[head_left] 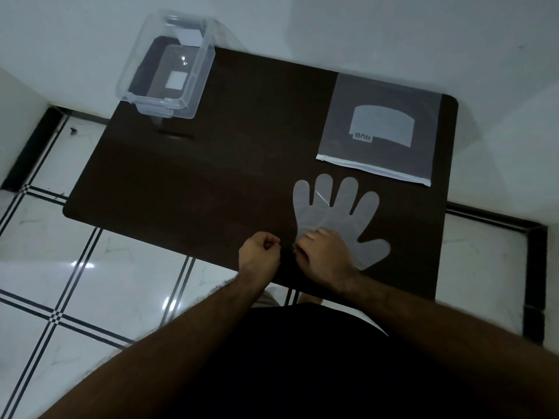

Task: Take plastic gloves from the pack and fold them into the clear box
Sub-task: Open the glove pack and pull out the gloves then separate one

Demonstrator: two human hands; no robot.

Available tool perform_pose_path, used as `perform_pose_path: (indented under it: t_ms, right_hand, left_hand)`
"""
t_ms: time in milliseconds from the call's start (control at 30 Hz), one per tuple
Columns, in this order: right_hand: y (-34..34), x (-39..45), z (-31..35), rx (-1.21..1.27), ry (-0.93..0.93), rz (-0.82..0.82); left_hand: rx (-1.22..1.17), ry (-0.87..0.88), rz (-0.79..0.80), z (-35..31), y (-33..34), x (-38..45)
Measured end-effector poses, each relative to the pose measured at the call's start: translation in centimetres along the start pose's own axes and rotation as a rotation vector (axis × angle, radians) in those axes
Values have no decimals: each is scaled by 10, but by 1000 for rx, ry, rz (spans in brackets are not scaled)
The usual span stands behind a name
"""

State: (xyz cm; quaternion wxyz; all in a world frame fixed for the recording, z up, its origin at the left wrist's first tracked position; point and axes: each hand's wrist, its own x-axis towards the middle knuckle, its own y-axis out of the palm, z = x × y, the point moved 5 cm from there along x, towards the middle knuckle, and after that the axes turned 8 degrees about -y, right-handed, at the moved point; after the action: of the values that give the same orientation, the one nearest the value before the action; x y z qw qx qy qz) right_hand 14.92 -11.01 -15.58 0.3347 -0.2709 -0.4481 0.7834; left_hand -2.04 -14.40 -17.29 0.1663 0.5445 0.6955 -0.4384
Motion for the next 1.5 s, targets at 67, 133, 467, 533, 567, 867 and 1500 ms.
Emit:
perform_pose_path:
  t_ms: [67, 133, 467, 533, 567, 867, 1500]
  right_hand:
    - [-3, -2, -1, 41, 33, -31]
    - [-7, -5, -2, 103, 73, -85]
    - [-14, -24, -12, 533, 302, -164]
    - [-15, -28, -14, 610, 362, -164]
    - [-16, -29, -15, 636, 387, -160]
    - [-21, -43, -24, 802, 587, -248]
    - [-68, -61, -44, 870, 695, -444]
  left_hand:
    - [-29, -1, 29, -1, 3, -1]
    - [-92, -17, 82, -3, 9, -2]
    - [-498, -222, 343, -12, 35, -15]
    - [-511, -227, 327, -11, 36, -15]
    - [-511, -227, 322, -11, 37, -15]
    - [-375, -209, 263, -10, 24, -17]
    - [1243, 934, 255, -53, 55, -41]
